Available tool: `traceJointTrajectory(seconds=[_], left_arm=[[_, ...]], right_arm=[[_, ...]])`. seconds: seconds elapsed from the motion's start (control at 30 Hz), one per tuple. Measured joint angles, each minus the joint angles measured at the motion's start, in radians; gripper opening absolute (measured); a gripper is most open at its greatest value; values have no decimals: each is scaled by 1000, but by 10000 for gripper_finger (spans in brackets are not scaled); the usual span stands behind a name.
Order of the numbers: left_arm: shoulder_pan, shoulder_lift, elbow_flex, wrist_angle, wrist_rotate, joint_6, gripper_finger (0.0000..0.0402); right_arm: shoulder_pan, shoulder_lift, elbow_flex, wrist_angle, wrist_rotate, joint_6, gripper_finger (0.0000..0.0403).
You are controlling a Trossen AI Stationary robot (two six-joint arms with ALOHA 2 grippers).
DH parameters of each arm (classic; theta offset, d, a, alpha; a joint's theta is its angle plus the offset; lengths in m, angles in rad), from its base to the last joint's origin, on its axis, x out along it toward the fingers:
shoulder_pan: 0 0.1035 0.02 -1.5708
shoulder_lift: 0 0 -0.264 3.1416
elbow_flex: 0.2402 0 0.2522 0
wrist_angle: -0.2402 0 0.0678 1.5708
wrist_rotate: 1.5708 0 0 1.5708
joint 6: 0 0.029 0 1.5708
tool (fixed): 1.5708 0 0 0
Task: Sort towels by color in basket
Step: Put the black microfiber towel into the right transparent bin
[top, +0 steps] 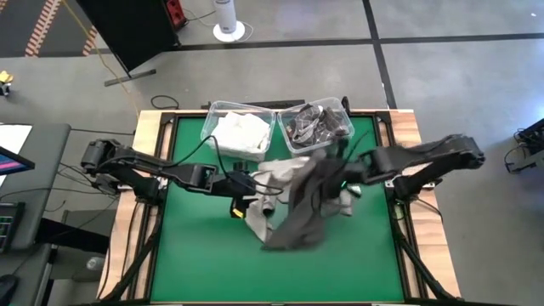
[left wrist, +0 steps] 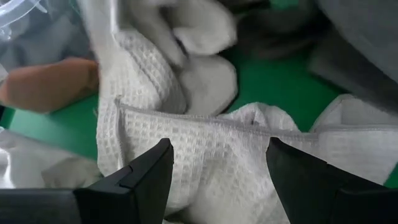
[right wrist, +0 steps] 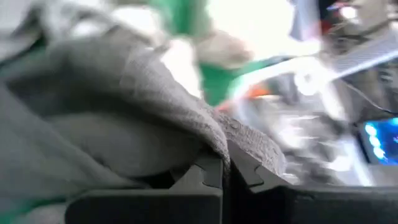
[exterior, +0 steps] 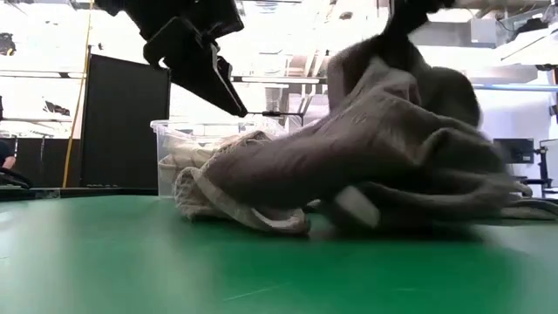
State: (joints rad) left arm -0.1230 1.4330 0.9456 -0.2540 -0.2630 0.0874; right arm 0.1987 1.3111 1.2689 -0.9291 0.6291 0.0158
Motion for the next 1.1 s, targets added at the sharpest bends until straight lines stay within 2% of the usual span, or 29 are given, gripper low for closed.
traceJointTrajectory(seconds=[0.2, 0.33, 0.5, 0.67, 0.9, 1.03, 1.1], left_arm=[[0, -56, -56, 87, -32, 17, 247], [0, -158, -69, 124, -35, 40, 247], [0, -290, -68, 172, -47, 85, 247], [0, -374, -68, 154, -80, 77, 247], [0, -388, -69, 124, -87, 31, 247], [-1, -384, -138, 210, -88, 19, 247], [-1, -385, -185, 267, -88, 10, 247]], right_arm=[[-127, -96, 169, 1, 78, -62, 19], [-226, -103, 294, 49, 124, -131, 19], [-307, -81, 419, 159, 123, -263, 19], [-305, -56, 529, 200, 1, -318, 19], [-283, -11, 659, 261, -19, -434, 19], [-292, 4, 725, 267, -24, -449, 19], [-280, 5, 740, 228, -69, -430, 19]])
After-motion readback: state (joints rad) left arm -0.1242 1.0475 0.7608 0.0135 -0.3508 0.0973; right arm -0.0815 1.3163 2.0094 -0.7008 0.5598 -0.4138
